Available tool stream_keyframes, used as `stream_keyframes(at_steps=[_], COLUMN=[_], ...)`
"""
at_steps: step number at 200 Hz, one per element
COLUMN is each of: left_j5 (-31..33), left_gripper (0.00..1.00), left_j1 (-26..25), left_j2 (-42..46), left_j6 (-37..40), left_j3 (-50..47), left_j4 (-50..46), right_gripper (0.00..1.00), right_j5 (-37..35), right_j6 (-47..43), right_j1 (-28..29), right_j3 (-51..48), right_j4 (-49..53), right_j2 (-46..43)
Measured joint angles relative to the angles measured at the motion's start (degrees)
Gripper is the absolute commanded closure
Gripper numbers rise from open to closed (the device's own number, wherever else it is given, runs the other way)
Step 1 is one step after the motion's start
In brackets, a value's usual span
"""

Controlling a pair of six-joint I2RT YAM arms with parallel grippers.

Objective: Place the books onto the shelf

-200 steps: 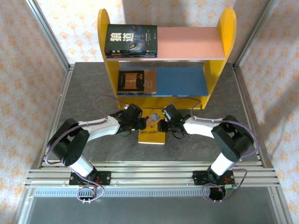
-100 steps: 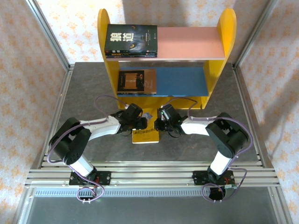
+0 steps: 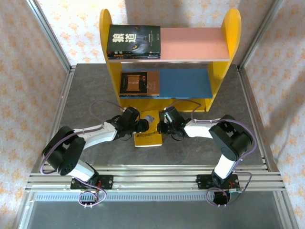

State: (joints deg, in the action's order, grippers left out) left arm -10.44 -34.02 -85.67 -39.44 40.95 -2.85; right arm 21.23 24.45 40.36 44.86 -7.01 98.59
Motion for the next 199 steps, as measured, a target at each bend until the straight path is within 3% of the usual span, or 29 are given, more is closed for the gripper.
stream_keyframes(at_steps=[199], left_j5=[-1.6], left_gripper=[0.29], left_j1=[0.4], left_j2=[3.5], left_j6=[-2.1], left_j3=[-2.8], left_j4=[3.7], right_gripper=[0.9], right_j5=[0.2], right_j6=[-0.1], right_j1=[0.0], right_j3=[0.7], right_j4=[0.7], right_j2=[0.3])
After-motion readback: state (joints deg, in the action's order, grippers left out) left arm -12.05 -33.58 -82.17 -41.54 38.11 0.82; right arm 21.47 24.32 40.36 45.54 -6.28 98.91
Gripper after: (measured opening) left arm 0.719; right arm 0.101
